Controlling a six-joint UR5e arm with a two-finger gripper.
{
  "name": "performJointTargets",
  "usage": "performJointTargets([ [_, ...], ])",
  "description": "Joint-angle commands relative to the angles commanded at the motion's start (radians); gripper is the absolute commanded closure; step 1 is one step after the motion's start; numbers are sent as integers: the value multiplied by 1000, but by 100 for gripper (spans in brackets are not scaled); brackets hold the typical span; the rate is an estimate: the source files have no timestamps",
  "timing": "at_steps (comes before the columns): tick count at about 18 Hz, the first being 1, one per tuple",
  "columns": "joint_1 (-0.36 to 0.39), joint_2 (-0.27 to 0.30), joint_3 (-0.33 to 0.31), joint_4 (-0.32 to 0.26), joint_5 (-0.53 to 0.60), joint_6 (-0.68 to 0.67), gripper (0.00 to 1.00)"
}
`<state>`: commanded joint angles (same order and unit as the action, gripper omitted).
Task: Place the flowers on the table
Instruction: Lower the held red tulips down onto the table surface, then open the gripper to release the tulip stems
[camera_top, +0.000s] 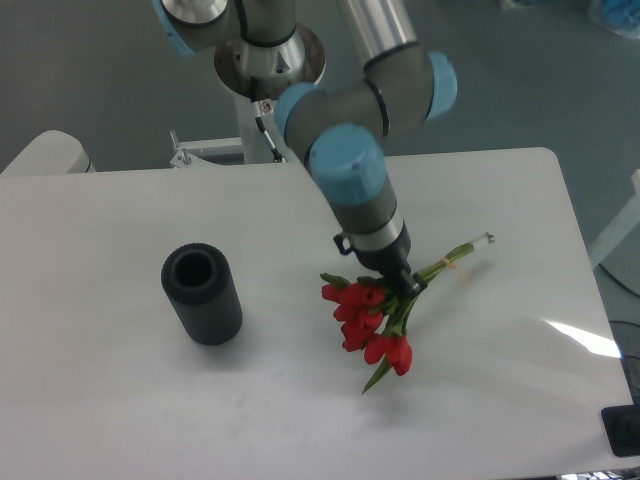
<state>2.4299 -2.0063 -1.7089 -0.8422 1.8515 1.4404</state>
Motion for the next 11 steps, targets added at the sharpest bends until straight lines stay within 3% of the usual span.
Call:
performJointTargets([
  [4, -2, -55, 20, -1, -3, 26, 79],
  [9, -2, -54, 11, 0, -8, 29, 79],
  [11, -2, -55, 15, 0, -8, 28, 72],
])
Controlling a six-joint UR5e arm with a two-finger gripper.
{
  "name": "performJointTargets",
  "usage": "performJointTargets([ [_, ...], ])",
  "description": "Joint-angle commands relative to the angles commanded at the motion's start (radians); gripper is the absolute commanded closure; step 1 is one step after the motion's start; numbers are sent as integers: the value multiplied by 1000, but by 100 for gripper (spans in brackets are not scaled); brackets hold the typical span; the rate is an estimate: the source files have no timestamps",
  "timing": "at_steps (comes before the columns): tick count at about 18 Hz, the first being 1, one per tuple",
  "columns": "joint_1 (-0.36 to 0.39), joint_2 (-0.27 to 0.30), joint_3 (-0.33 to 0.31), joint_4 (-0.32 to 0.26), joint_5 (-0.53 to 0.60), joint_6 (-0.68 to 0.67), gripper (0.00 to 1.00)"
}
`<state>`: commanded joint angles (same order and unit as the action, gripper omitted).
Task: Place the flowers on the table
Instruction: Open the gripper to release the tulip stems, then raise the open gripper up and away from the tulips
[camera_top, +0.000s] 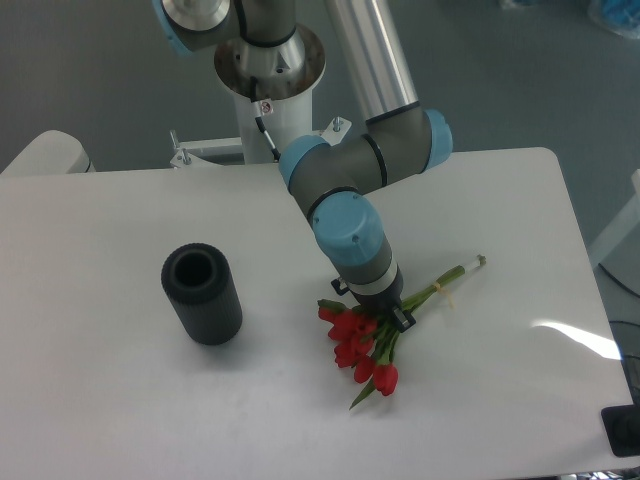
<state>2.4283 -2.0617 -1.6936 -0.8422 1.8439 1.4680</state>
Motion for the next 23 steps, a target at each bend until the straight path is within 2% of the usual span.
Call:
performJointTargets([
  [1, 0, -2, 11, -2, -2, 2, 60],
  [3, 5, -2, 17, -2, -2, -2, 28],
  [5, 9, -5, 46, -2, -5, -3, 9],
  [6, 11, -6, 69, -3, -5, -2, 5],
  [8, 26, -6, 119, -6, -21, 3, 2],
  [12, 78, 3, 202, -44, -86, 17, 1],
  [16, 144, 5, 316, -185, -129, 112, 2],
  [21, 251, 18, 400, -305, -231, 273, 2],
  [23, 293, 25, 420, -336, -282, 314, 2],
])
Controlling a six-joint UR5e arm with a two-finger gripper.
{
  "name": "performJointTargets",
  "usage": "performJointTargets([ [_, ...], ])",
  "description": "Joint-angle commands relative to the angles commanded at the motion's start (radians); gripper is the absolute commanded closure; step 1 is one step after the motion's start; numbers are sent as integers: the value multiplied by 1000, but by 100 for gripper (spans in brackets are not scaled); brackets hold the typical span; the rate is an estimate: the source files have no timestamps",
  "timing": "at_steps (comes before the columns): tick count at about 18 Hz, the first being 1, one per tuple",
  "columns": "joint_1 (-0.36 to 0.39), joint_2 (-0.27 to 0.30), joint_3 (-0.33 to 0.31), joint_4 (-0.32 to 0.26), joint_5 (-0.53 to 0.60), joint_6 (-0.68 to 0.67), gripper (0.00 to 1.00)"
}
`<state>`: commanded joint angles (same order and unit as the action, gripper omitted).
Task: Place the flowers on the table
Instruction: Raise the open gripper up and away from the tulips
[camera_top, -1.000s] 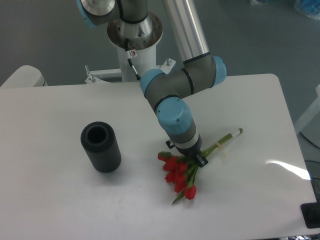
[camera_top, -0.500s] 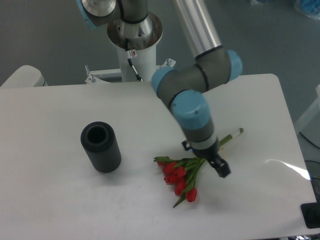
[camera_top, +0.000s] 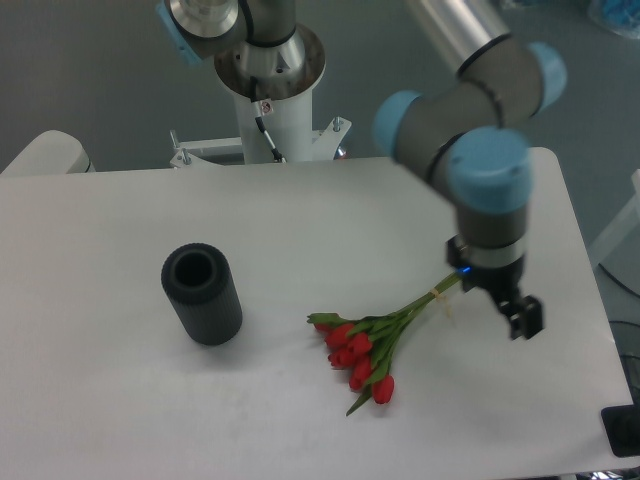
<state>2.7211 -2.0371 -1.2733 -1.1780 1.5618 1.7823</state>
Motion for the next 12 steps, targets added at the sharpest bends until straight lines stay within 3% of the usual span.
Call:
performJointTargets([
  [3, 127, 17, 15, -67, -115, 192, 2],
  [12, 143, 23, 8, -77, -115, 216, 1],
])
